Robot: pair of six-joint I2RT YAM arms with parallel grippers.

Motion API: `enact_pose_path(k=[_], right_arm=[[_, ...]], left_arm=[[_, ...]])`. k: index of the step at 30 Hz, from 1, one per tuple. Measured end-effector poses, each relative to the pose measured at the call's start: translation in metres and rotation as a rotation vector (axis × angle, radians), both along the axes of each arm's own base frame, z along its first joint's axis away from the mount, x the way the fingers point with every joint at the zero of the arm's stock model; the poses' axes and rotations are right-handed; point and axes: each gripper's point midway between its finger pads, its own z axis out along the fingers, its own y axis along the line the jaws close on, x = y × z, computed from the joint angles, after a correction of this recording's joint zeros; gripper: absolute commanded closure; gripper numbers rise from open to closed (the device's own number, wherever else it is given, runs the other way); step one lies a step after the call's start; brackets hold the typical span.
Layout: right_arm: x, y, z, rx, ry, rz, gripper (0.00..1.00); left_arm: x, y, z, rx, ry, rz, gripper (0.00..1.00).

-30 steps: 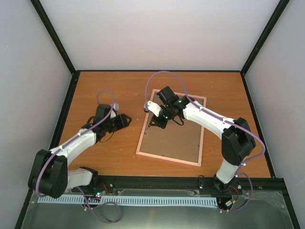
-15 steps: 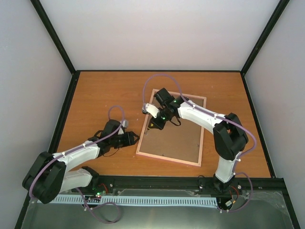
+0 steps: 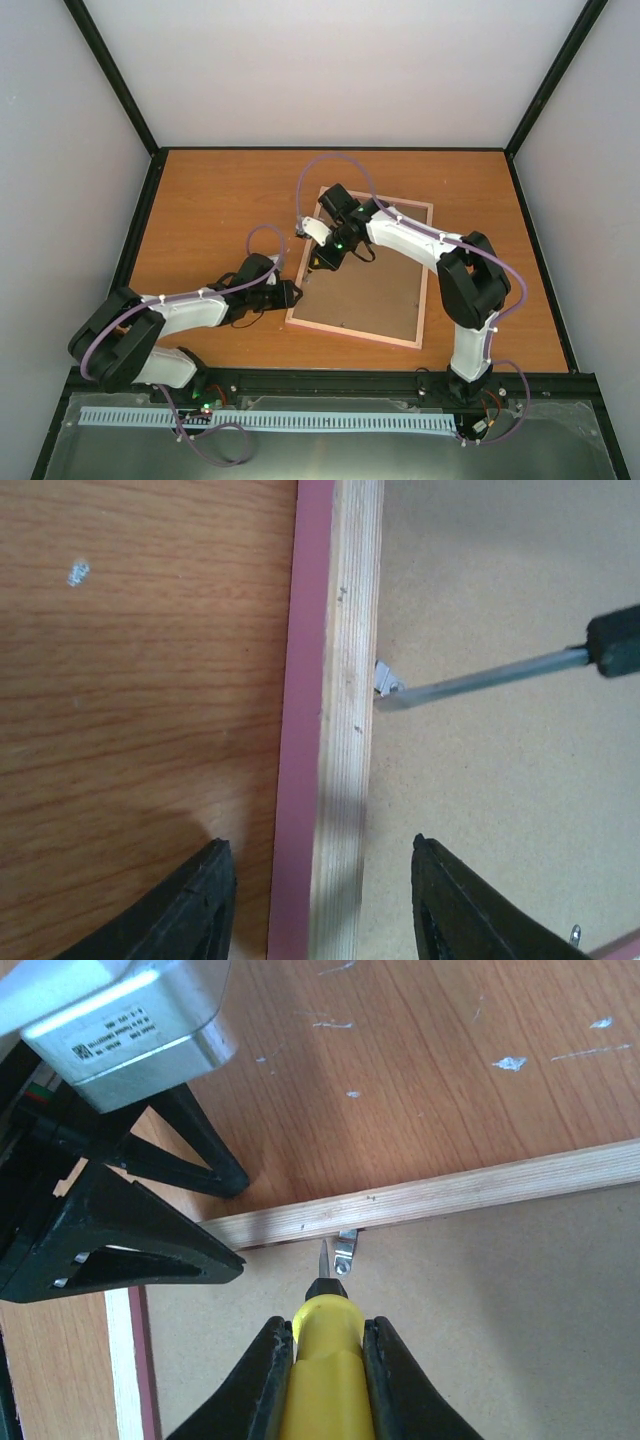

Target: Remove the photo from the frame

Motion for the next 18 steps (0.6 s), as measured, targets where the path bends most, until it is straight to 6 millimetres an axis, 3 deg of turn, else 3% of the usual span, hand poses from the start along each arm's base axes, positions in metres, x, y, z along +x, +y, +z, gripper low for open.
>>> enact_pose_path(k=[18], right_arm=[[-0.004,-0.003,-0.007,-0.024,0.032,-0.004,0.97]], left_arm=[[0.015,-0.008,-0.003,0.078,-0.046,0.020,0.58]])
